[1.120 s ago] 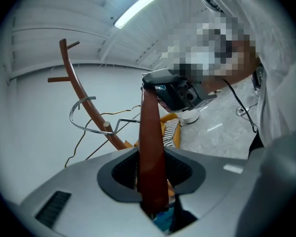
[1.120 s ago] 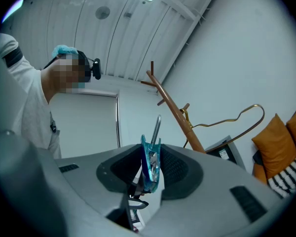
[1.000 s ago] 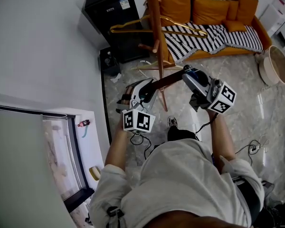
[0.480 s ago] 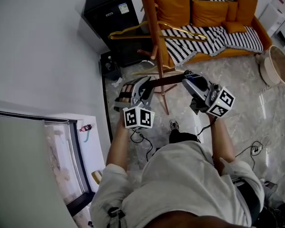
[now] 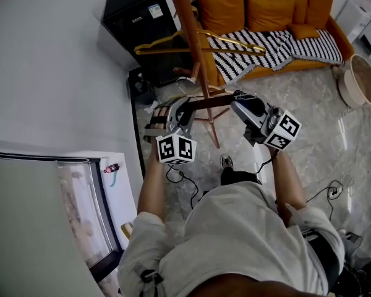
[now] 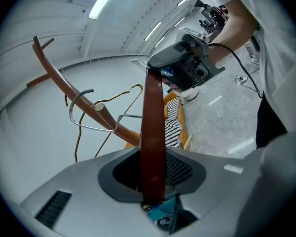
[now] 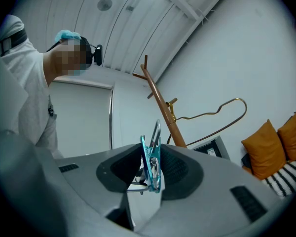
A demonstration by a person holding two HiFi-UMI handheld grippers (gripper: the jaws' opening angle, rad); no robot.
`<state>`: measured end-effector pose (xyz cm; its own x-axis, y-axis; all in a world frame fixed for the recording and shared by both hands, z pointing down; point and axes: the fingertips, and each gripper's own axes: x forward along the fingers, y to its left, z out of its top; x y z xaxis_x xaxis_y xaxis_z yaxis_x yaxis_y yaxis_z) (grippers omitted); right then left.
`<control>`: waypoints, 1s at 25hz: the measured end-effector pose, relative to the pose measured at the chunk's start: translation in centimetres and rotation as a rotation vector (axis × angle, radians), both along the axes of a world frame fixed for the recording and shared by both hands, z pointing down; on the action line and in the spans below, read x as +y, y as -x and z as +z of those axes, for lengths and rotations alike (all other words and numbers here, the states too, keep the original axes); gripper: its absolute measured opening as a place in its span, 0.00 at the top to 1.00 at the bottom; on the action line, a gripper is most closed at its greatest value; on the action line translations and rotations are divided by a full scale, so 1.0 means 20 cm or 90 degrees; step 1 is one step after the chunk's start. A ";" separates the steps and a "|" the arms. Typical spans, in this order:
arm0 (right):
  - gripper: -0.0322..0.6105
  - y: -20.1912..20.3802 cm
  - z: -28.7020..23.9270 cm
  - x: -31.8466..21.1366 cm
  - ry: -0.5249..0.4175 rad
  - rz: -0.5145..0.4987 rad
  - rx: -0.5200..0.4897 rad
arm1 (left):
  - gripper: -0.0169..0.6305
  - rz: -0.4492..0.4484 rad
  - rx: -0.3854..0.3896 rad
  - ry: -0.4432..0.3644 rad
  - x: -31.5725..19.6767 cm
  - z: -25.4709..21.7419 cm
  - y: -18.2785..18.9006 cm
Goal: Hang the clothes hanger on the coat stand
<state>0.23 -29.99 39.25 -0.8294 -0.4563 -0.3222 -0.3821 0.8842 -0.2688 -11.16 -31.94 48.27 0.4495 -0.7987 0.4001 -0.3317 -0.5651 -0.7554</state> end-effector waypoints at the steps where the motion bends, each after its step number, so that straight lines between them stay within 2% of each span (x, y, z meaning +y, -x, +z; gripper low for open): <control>1: 0.78 0.00 0.00 -0.02 0.002 0.000 0.000 | 0.78 -0.001 0.000 0.002 -0.02 0.00 0.00; 25: 0.77 -0.04 0.11 -0.17 0.022 0.014 -0.002 | 0.78 -0.012 -0.035 0.001 -0.17 0.07 -0.02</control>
